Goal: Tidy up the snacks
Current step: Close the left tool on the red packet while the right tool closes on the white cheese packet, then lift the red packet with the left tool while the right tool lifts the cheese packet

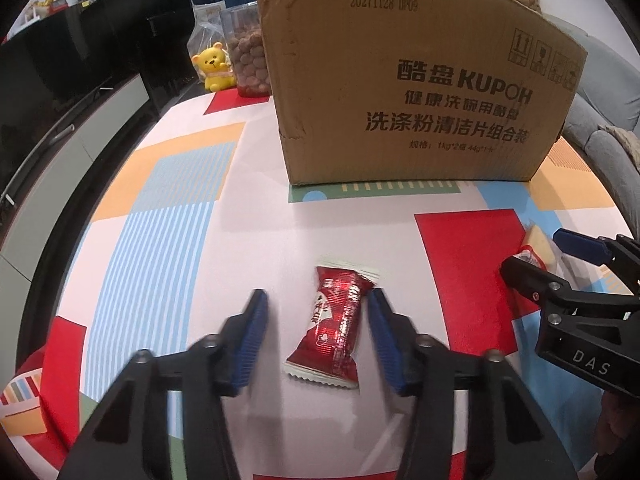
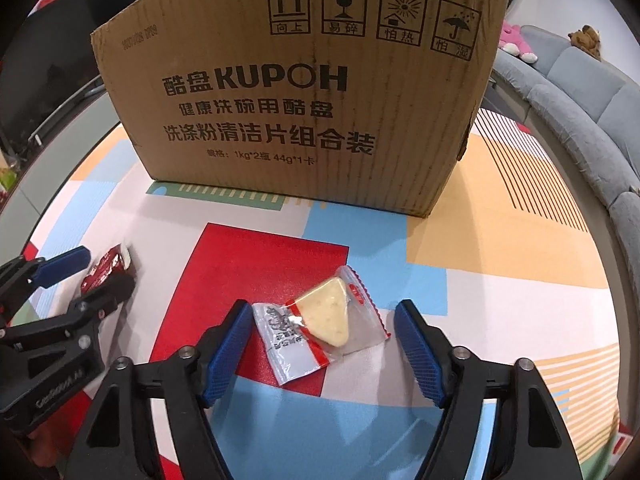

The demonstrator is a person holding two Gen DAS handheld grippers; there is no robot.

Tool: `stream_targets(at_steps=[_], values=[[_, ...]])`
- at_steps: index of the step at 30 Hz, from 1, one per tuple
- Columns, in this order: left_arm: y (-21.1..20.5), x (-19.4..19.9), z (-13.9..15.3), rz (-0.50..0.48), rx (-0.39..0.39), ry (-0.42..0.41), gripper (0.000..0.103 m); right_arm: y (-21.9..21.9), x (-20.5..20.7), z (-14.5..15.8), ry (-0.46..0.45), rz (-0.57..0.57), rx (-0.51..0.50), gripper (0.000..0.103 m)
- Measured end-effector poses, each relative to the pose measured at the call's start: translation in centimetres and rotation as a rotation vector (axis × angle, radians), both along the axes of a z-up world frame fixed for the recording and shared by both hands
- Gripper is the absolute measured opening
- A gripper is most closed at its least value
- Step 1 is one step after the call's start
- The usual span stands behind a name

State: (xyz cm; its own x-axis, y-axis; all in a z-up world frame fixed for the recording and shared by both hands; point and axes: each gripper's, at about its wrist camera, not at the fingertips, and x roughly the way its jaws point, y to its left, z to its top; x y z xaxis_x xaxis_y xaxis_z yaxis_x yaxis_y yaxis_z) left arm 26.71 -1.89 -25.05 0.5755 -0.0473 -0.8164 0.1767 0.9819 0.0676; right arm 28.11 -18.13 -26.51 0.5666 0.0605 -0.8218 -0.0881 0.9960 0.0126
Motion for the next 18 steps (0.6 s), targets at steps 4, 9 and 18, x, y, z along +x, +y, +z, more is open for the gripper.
stream_targets(at_steps=[4, 9, 18], values=[[0.0, -0.2, 0.1, -0.001, 0.001, -0.001, 0.030, -0.1, -0.4, 0.2, 0.001, 0.005, 0.002, 0.058], [0.0, -0.5, 0.2, 0.002, 0.004, 0.002, 0.023, 0.3, -0.5, 0.7, 0.004, 0.013, 0.003, 0.048], [-0.1, -0.8, 0.7, 0.000, -0.002, -0.008, 0.022, 0.8, -0.8, 1.6, -0.002, 0.026, 0.016, 0.028]])
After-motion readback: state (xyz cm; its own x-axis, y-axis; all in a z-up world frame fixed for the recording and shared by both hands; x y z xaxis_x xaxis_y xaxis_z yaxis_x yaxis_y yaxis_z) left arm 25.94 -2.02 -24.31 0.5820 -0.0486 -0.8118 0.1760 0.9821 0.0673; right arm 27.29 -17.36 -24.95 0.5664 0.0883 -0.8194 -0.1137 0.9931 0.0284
